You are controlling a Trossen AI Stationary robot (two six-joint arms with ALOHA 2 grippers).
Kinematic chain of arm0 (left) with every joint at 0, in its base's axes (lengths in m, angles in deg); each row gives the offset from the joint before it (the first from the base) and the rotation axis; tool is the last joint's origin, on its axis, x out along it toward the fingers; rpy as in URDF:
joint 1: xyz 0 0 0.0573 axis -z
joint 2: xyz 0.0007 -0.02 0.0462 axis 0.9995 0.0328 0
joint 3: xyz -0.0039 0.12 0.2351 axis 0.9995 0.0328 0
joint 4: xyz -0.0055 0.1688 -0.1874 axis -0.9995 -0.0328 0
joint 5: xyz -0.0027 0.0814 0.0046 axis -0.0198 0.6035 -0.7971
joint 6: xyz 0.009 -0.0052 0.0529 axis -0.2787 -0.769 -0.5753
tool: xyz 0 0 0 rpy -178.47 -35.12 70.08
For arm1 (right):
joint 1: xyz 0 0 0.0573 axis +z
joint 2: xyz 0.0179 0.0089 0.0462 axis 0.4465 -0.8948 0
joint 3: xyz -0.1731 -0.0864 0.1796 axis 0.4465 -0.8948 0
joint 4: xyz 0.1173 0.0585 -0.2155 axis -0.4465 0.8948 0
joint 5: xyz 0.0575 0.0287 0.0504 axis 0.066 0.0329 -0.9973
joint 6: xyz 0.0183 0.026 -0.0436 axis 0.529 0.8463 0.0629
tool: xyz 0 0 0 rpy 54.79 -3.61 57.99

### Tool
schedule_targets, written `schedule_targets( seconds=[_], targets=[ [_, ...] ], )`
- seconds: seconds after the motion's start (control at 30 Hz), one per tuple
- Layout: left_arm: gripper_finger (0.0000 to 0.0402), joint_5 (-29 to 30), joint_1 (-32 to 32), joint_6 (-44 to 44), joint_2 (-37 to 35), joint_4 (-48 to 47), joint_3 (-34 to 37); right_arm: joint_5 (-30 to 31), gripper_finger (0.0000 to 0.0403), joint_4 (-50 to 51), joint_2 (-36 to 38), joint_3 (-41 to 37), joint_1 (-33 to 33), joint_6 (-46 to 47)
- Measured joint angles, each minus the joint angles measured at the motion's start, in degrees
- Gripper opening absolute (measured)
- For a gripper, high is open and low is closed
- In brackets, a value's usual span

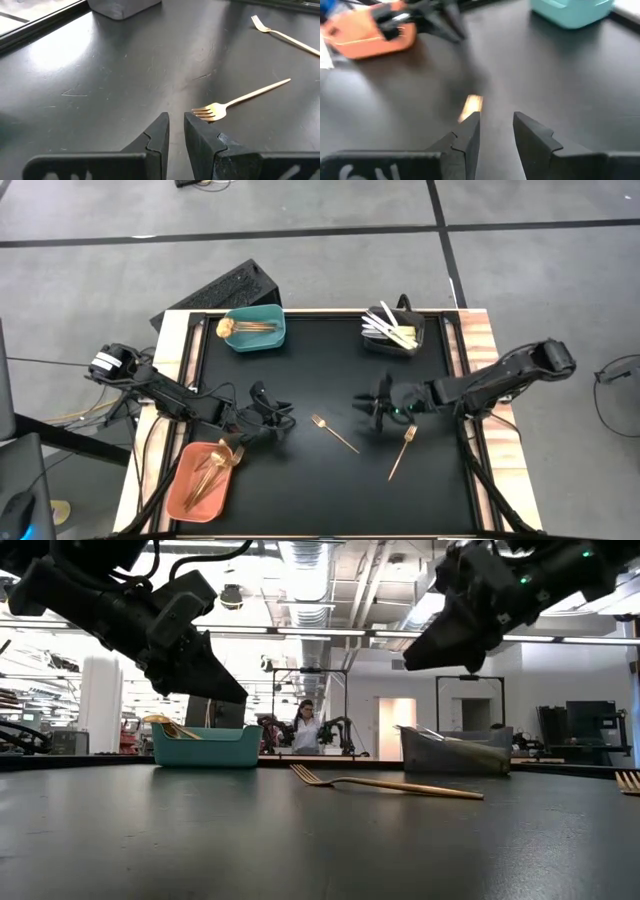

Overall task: Sort silverware by color (type)
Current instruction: Put the gold fork into the orange bin

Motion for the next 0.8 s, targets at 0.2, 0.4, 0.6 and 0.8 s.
schedule_targets(
  seconds=[0.2, 0.4, 0.6, 0.8],
  targets=[
    [0.0047, -1.6, 0.07, 1.05, 0.0, 0.46, -0.02, 4.18, 0.0143, -9.41, -11.23, 0.19, 5.65, 5.46],
    [0.0047, -4.14, 0.56, 2.75, 0.02, 0.16, -0.02, 8.38, 0.0143, -10.04, -22.81, 6.99, 8.12, 6.61],
    [0.0047, -4.05, 1.3, 3.8, 0.02, -0.47, -0.04, 8.35, 0.0143, -8.2, -31.45, 14.86, 8.3, 6.1],
    [0.0047, -3.81, 1.88, 5.53, 0.02, -2.49, -0.07, 8.32, 0.0143, -1.78, -36.92, 19.95, 8.34, 6.9]
  ],
)
